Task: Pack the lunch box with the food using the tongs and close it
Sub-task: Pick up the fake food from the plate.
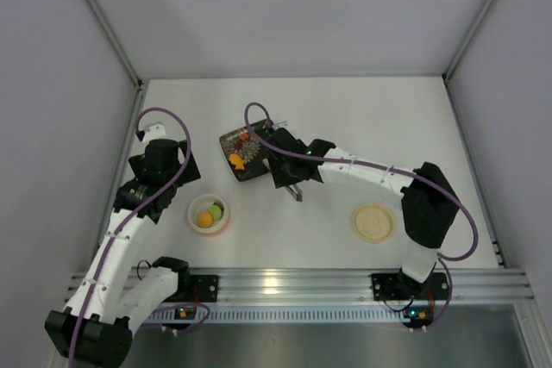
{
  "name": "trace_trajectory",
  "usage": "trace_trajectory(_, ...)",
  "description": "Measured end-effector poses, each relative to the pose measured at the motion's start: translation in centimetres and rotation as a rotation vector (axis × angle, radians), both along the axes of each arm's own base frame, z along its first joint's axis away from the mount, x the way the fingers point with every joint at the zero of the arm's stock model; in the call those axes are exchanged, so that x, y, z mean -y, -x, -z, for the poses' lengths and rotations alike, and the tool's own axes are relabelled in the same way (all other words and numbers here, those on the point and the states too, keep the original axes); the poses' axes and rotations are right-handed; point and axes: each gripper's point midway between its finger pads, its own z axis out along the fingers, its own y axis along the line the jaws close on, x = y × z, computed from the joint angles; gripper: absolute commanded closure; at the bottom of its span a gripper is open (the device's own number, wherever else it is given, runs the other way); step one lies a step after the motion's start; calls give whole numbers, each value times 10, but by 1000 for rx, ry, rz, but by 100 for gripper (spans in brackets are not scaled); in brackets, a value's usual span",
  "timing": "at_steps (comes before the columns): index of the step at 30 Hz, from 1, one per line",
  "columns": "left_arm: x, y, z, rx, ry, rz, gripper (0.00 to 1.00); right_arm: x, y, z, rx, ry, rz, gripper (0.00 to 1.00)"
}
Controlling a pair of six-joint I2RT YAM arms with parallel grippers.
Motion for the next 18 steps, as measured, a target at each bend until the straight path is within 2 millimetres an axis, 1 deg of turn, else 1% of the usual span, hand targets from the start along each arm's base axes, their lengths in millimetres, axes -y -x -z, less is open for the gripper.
trace_trajectory(5, 0, 0, 0, 0, 0, 0, 1, -4, -4, -3, 2, -10, -5, 59)
trace_trajectory(18, 0, 0, 0, 0, 0, 0, 1, -7, -4, -4, -5, -12, -21, 60)
